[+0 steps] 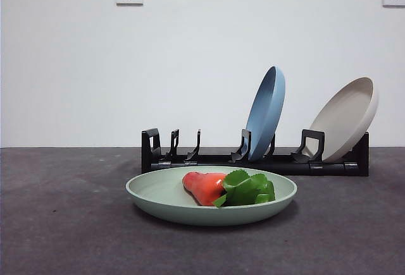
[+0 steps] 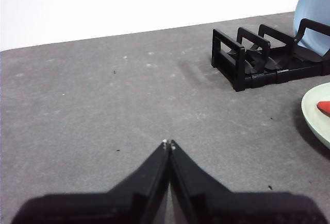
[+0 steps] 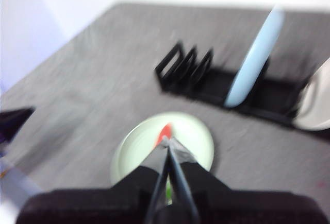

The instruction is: Take the green plate from the plate rack,put the plate on the table,take the carrot from the table,put the carrot in the plate

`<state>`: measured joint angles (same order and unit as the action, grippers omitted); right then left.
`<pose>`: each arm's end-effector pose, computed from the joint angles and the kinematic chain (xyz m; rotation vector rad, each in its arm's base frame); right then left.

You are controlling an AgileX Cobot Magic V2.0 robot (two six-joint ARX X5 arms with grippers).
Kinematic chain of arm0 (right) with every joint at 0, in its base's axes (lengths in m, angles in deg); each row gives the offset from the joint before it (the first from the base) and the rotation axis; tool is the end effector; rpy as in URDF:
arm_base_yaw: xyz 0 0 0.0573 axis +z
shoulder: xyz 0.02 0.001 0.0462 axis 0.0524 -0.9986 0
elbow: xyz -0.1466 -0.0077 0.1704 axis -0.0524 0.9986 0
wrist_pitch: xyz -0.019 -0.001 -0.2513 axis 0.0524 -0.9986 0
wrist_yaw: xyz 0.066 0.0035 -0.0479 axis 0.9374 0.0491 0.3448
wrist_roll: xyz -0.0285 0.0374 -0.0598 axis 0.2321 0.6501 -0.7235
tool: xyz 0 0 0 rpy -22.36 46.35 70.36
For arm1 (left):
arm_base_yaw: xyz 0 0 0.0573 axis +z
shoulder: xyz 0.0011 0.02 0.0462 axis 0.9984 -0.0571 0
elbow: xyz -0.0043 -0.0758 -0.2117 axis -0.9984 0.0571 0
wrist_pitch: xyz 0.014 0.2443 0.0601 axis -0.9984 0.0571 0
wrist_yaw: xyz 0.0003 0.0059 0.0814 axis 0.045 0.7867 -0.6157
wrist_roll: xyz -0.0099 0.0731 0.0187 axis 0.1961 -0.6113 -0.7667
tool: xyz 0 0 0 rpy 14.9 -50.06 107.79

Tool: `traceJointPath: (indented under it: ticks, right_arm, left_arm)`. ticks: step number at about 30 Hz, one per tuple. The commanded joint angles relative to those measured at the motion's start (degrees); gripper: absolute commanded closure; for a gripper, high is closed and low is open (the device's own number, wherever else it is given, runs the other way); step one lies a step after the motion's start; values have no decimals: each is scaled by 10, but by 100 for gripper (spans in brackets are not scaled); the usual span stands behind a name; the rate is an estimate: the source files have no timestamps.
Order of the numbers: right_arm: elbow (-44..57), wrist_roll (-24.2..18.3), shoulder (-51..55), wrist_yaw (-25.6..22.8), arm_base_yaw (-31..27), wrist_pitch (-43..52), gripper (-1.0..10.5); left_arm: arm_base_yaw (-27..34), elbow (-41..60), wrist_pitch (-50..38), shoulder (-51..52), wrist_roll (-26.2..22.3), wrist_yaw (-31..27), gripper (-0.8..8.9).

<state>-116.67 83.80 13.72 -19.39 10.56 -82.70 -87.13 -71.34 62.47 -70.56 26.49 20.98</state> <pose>0.1472 0.0571 0.3355 0.0462 0.3985 0.5769 0.1653 -0.0093 0.1464 0.0738 0.1629 -0.1471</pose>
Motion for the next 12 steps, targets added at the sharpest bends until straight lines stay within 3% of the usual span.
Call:
traceJointPath:
  ticks: [1, 8, 12]
  right_arm:
    - [99, -50, 61, 5, -68, 61, 945]
    - [343, -64, 220, 2, -128, 259, 945]
    - [438, -59, 280, -45, -128, 295, 945]
  left_arm:
    - [1, 6, 3, 1, 4, -1, 817]
    - [1, 6, 3, 1, 4, 0, 817]
    - [1, 6, 3, 1, 4, 0, 817]
